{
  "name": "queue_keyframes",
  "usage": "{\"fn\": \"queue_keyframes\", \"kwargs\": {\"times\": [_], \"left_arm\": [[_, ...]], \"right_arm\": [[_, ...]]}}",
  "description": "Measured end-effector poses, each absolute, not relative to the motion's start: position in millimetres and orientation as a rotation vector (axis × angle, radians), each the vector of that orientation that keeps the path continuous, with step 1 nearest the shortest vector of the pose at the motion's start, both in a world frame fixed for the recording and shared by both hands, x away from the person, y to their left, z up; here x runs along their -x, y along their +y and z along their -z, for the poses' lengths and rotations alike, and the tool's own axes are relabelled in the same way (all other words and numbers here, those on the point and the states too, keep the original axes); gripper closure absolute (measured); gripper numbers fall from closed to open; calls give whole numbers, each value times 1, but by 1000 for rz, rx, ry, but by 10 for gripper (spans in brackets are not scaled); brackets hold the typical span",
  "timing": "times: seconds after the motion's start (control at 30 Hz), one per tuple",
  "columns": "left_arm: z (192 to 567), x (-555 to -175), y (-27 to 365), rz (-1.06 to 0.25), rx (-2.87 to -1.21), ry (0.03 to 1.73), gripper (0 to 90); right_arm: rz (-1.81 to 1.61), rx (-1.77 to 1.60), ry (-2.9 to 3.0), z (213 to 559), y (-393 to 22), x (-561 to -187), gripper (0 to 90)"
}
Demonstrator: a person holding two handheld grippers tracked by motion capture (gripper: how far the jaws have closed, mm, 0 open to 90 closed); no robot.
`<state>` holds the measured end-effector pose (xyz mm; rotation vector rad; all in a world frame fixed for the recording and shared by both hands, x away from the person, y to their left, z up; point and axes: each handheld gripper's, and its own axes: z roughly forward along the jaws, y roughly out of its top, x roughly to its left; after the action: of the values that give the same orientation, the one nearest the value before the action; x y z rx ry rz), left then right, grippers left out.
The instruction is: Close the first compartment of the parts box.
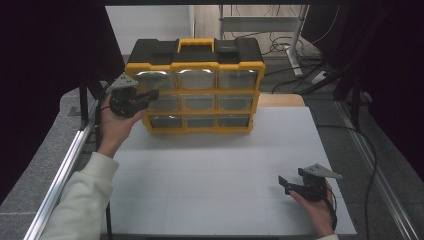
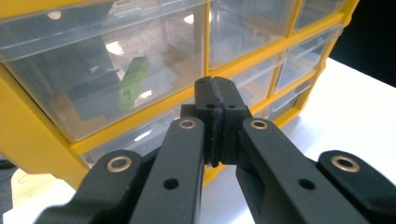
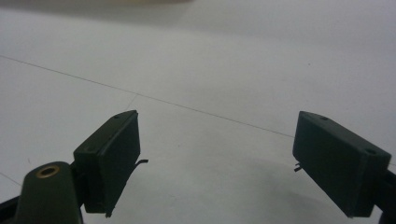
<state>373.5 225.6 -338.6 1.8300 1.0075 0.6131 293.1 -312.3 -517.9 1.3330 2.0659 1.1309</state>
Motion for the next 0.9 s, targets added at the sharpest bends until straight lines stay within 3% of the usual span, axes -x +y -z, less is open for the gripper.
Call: {"fn": "queue_keyframes", "kwargs": {"times": [0.9], "left_arm": [[368, -294, 227, -552, -1808, 893, 890]], "right_arm": [[-1169, -1289, 2062, 514, -310, -288, 148]]}}
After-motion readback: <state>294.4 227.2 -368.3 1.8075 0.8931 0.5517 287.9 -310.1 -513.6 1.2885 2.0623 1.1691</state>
